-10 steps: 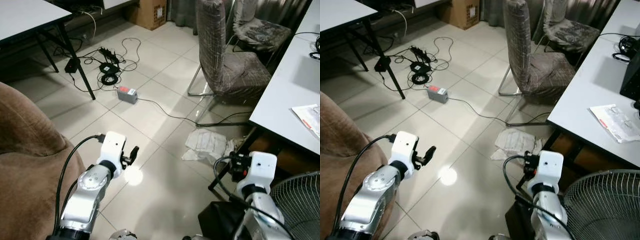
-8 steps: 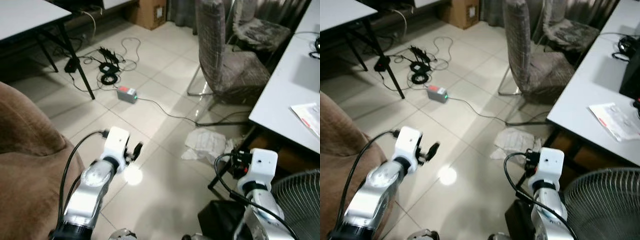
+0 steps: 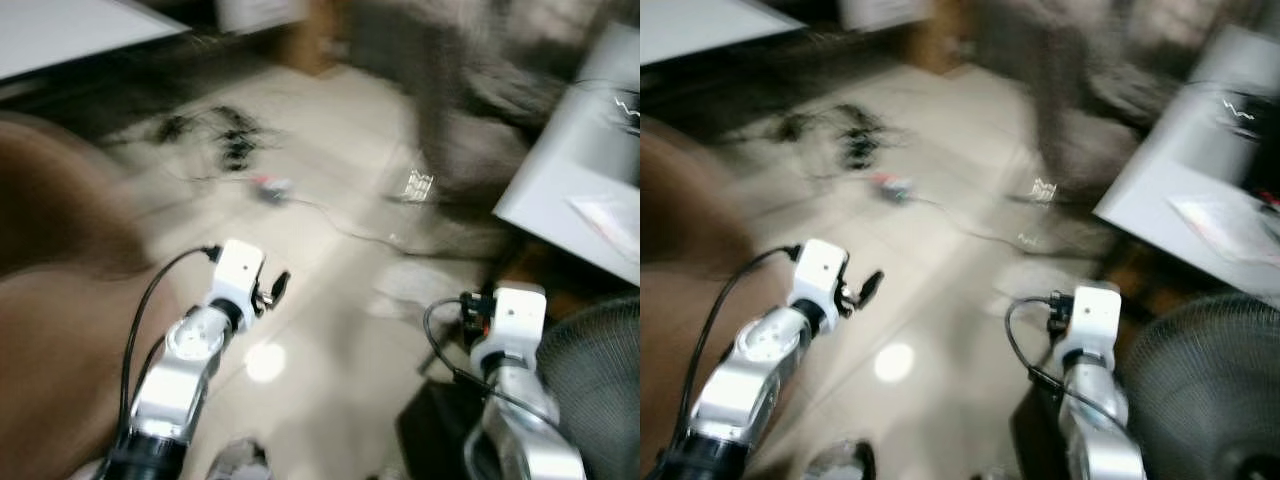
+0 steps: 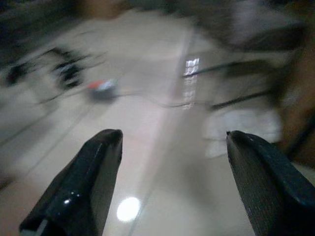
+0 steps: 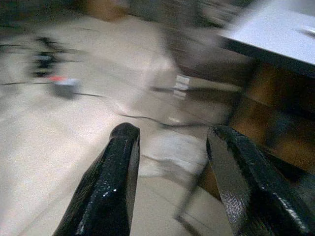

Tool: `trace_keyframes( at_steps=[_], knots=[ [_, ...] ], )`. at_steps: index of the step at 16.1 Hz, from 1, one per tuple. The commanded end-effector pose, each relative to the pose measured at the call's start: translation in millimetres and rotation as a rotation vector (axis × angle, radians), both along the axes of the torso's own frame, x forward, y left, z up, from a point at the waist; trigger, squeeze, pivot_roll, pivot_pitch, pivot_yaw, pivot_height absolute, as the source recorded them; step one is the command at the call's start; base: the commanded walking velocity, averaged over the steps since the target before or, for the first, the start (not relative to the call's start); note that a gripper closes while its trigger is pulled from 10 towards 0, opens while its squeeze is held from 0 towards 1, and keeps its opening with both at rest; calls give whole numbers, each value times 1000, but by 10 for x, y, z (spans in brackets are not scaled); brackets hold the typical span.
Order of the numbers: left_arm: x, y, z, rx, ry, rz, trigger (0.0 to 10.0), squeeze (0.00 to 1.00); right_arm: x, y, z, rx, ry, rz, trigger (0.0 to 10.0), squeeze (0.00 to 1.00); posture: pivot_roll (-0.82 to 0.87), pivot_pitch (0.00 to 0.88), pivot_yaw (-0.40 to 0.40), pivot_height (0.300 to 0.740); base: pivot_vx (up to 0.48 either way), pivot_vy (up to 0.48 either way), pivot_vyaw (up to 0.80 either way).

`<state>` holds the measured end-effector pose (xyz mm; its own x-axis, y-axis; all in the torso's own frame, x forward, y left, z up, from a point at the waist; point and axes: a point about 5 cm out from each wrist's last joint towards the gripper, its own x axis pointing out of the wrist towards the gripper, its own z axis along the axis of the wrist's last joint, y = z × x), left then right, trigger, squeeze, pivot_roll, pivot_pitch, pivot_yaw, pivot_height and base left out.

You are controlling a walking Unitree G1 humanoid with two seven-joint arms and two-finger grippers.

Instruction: Move the pillow to the sofa from floor

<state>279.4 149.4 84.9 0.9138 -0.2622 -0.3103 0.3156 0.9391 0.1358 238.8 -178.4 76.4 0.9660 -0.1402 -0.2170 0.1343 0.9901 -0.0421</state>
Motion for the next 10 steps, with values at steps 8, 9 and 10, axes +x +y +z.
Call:
trace_keyframes(
  at_steps=[8,9,10],
  knots=[
    [-179,194,-75,82,-33,102,10000,0,-15,101,-172,45,24,117,10000,0,172,0,-64,740,0,0,800],
    [-201,253,-106,72,-12,131,10000,0,-7,126,-178,59,18,103,10000,0,162,0,-34,740,0,0,800],
    [-228,225,-58,43,-28,58,10000,0,2,197,-91,80,-32,121,10000,0,142,16,-27,740,0,0,800]
  ],
)
